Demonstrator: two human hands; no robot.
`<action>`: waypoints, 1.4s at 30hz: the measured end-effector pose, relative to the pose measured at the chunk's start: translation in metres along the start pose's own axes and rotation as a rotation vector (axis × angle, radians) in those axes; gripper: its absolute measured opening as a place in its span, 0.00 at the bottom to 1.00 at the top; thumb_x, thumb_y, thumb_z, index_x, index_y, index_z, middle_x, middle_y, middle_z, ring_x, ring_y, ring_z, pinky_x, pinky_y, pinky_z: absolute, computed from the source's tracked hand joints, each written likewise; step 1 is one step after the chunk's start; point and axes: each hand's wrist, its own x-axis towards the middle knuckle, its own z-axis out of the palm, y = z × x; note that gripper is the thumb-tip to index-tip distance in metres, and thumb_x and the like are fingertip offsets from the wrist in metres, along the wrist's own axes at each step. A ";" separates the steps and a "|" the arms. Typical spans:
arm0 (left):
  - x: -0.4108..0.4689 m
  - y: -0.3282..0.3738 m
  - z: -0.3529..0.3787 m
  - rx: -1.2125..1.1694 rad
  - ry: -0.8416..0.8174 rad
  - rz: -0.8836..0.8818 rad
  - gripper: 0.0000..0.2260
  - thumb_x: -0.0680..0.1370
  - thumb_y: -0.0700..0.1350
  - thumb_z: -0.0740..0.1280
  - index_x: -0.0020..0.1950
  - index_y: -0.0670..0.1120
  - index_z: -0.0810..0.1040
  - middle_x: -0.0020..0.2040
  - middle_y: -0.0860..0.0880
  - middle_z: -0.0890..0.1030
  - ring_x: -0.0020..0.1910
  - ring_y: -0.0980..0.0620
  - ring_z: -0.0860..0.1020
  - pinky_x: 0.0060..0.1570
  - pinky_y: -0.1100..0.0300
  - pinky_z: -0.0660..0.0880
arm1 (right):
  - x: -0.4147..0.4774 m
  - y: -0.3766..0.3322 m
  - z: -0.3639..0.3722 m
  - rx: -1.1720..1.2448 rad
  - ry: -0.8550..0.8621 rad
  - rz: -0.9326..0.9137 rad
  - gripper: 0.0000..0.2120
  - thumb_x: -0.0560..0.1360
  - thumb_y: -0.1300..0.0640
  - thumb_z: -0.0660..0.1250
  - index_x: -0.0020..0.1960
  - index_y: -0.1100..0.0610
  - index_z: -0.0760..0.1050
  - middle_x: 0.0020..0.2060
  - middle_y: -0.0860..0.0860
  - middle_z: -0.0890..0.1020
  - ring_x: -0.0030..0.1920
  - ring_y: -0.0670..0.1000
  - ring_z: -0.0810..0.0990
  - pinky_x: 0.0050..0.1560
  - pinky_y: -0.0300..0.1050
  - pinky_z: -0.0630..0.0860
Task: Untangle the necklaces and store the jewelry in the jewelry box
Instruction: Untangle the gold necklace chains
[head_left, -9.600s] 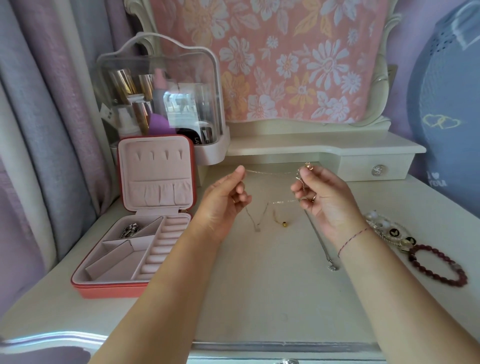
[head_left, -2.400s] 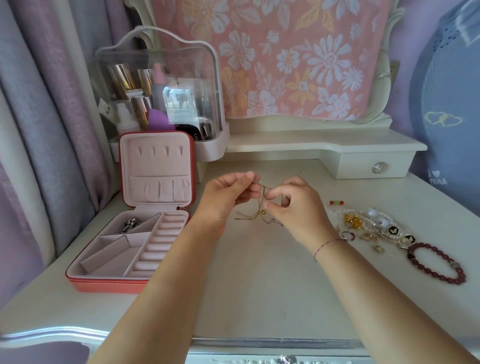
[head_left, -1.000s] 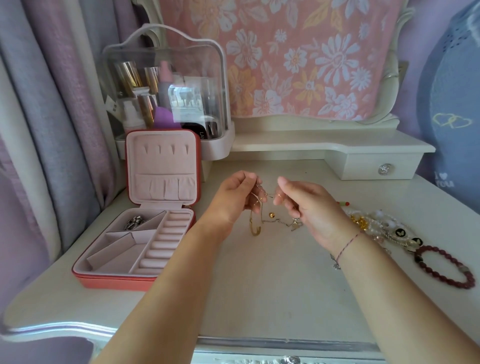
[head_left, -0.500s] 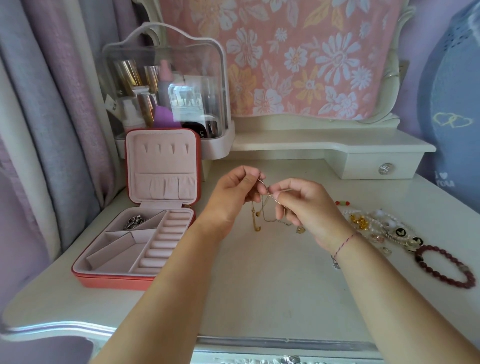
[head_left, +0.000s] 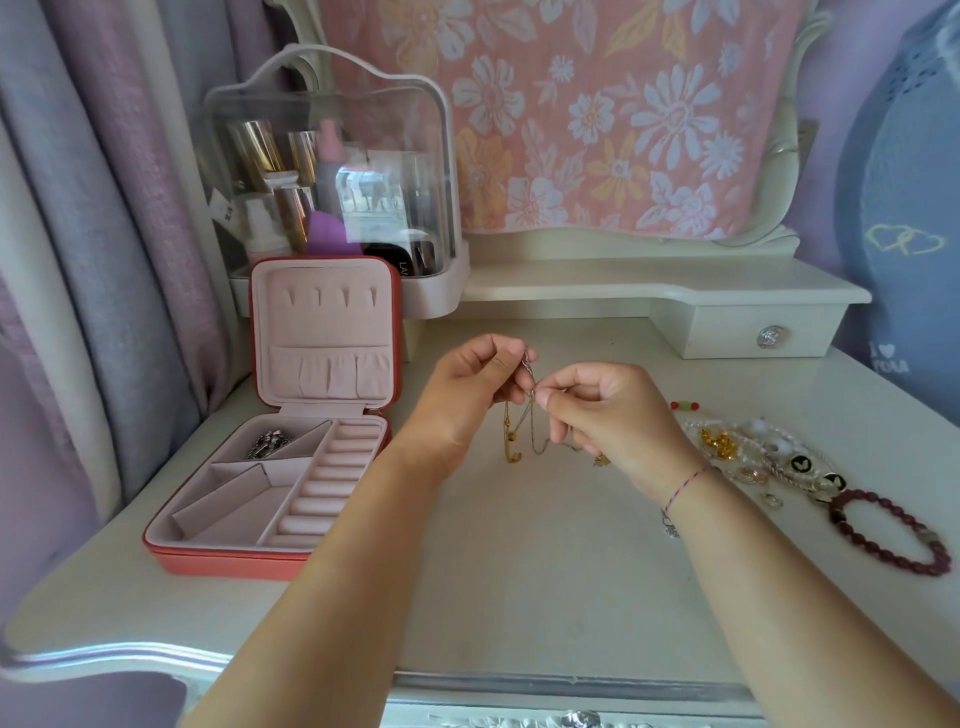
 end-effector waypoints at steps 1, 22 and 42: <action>0.000 0.000 0.000 0.003 -0.005 -0.002 0.09 0.82 0.41 0.60 0.46 0.43 0.78 0.33 0.50 0.79 0.33 0.55 0.74 0.40 0.66 0.74 | 0.000 0.000 0.000 -0.003 -0.002 0.002 0.04 0.76 0.63 0.67 0.44 0.60 0.80 0.25 0.52 0.79 0.22 0.48 0.63 0.25 0.38 0.62; -0.001 0.002 0.002 0.066 0.080 -0.038 0.10 0.83 0.39 0.58 0.44 0.42 0.74 0.31 0.47 0.80 0.28 0.50 0.77 0.37 0.63 0.77 | 0.001 0.000 -0.001 -0.046 0.028 -0.044 0.05 0.76 0.64 0.67 0.45 0.58 0.81 0.28 0.53 0.81 0.23 0.50 0.71 0.27 0.37 0.69; -0.002 -0.001 0.005 0.175 0.022 -0.049 0.10 0.83 0.43 0.58 0.45 0.44 0.74 0.32 0.50 0.81 0.35 0.51 0.77 0.48 0.55 0.73 | 0.002 0.004 -0.002 -0.092 0.018 0.001 0.06 0.75 0.66 0.63 0.42 0.61 0.78 0.29 0.54 0.81 0.26 0.51 0.78 0.28 0.39 0.70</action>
